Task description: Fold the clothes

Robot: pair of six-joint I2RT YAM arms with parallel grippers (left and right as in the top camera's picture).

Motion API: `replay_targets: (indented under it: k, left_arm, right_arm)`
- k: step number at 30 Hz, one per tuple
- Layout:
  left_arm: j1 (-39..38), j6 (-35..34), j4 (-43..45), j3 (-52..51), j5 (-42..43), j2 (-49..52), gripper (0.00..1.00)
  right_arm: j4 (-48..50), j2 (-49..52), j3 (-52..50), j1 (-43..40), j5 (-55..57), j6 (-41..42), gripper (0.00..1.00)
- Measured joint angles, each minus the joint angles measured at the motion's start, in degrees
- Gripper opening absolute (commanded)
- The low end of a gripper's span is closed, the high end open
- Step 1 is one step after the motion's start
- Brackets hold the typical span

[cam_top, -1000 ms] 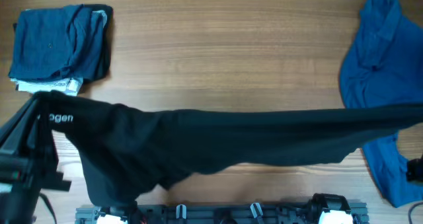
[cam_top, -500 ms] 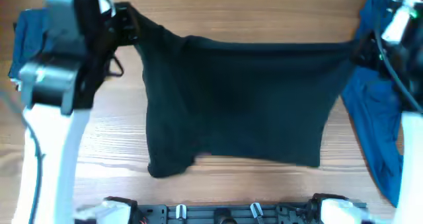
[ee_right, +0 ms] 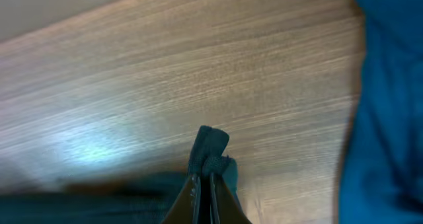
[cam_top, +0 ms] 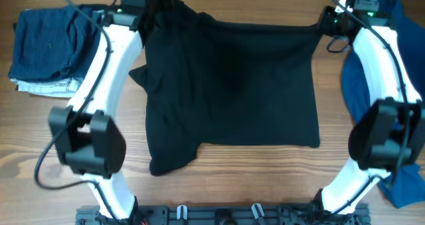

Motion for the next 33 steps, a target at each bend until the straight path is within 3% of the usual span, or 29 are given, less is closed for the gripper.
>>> replay_targets:
  k: [2,3,9,14,15,17,18,22,25,29,33]
  left_arm:
    - [0.0,-0.02,3.91,0.0,-0.02,2.93,0.06]
    - [0.0,-0.02,6.21,0.0,-0.02,4.48,0.13]
    - [0.0,-0.46,17.0,0.02,-0.02,12.39,0.28]
    - [0.0,-1.03,21.2,0.0,-0.02,17.75,0.43]
    - [0.0,-1.29,21.18,0.0,-0.02,18.34,0.46]
    - [0.0,-1.44,21.35,0.0,-0.02,18.51,0.61]
    - [0.0,-1.66,21.38,0.0,0.0,18.51,0.69]
    - [0.0,-2.1,15.19,0.15,0.15,18.49,0.9]
    - [0.0,-2.23,10.19,0.13,0.61,18.49,1.0]
    - [0.0,-2.19,3.21,0.13,3.06,17.94,1.0]
    - [0.0,-2.19,-12.04,0.07,5.18,11.5,1.0]
  right_arm:
    - [2.95,2.86,0.0,0.02,-0.17,0.04,0.04]
    - [5.44,4.79,0.0,0.07,-0.28,0.2,0.04]
    - [15.69,11.72,-0.04,0.74,-0.57,0.22,0.04]
    - [20.39,17.4,-0.04,1.73,-0.57,0.22,0.04]
    - [21.29,18.03,-0.07,1.86,-0.57,0.22,0.13]
    - [23.85,18.45,-0.09,1.9,-0.57,0.35,0.9]
    - [25.31,18.45,-0.09,1.9,-0.59,0.44,0.99]
    - [22.97,18.45,-0.09,1.9,-0.59,0.39,0.99]
    - [17.81,17.14,-0.09,1.9,-0.57,0.42,0.99]
    - [7.74,6.86,-0.09,1.9,-0.59,0.42,1.0]
    - [-7.58,-5.33,0.31,1.9,-2.89,0.42,0.99]
